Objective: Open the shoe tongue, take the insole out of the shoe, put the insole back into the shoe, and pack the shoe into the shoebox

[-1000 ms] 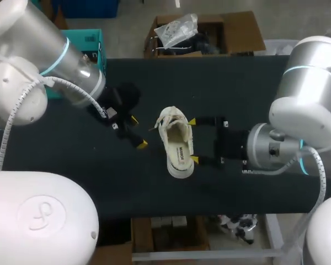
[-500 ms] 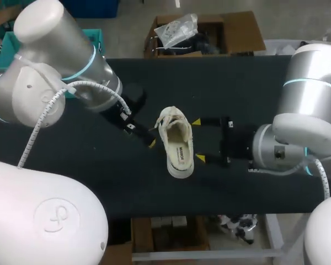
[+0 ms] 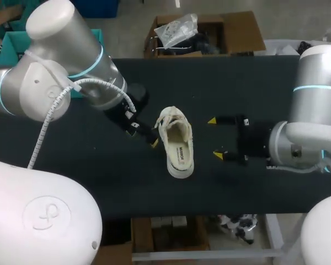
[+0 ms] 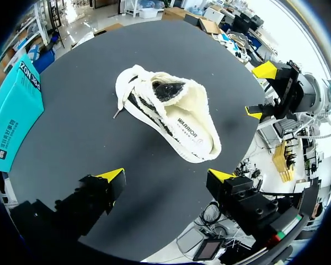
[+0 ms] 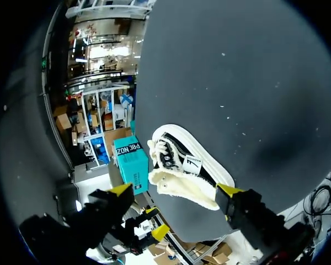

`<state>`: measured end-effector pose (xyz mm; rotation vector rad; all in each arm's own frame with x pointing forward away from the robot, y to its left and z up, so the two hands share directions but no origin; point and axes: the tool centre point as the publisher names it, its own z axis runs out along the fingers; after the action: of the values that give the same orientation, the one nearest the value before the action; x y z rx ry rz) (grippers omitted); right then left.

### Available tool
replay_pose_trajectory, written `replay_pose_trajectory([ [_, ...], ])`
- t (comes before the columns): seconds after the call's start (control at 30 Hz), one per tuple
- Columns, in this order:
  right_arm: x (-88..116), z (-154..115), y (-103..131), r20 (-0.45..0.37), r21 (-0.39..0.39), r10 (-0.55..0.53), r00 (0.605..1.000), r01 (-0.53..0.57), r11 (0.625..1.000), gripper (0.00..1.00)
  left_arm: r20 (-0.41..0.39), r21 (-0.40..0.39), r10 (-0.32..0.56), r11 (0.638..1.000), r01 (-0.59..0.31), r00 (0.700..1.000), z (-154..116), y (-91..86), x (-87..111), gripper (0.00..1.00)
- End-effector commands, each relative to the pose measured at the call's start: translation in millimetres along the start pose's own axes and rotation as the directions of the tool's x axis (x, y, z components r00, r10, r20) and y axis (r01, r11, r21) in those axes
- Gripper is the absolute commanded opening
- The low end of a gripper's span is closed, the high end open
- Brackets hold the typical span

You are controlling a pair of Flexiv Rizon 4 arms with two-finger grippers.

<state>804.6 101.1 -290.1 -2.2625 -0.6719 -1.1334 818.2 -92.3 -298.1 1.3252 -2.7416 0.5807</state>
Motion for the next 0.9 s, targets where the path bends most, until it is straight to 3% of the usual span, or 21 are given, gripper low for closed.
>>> replay_pose_trajectory([
  [0.03, 4, -9, 4, 0.014, 0.370, -0.002, 1.000, -0.003, 0.929, 1.00, 0.006, -0.002, -0.001, 1.000, 0.001, 1.000, 0, -0.5, 1.5, 1.00],
  [0.23, 4, -9, 4, 0.014, 0.370, -0.002, 1.000, -0.003, 0.929, 1.00, 0.006, -0.002, -0.001, 1.000, 0.001, 1.000, 0, -0.5, 1.5, 1.00],
  [0.33, 7, -13, 12, 0.027, 0.379, -0.023, 0.999, 0.011, 0.925, 1.00, 0.039, -0.029, -0.070, 0.997, 0.071, 0.997, 8, -3.5, 8.0, 1.00],
  [0.37, 9, -16, 17, 0.028, 0.423, -0.063, 0.998, 0.046, 0.905, 1.00, 0.052, -0.037, -0.092, 0.995, 0.094, 0.994, 9, -4.6, 9.9, 1.00],
  [0.6, 22, -30, 49, 0.088, 0.472, -0.120, 0.989, 0.065, 0.879, 1.00, 0.112, -0.060, -0.198, 0.977, 0.206, 0.974, 15, -8.4, 22.9, 1.00],
  [0.8, 30, -47, 69, 0.014, 0.596, -0.214, 0.977, 0.164, 0.786, 1.00, 0.146, -0.055, -0.249, 0.964, 0.259, 0.957, 19, -8.0, 28.4, 1.00],
  [0.9, 30, -47, 69, 0.014, 0.596, -0.214, 0.977, 0.164, 0.786, 1.00, 0.162, -0.044, -0.292, 0.952, 0.303, 0.943, 22, -5.7, 28.6, 1.00],
])
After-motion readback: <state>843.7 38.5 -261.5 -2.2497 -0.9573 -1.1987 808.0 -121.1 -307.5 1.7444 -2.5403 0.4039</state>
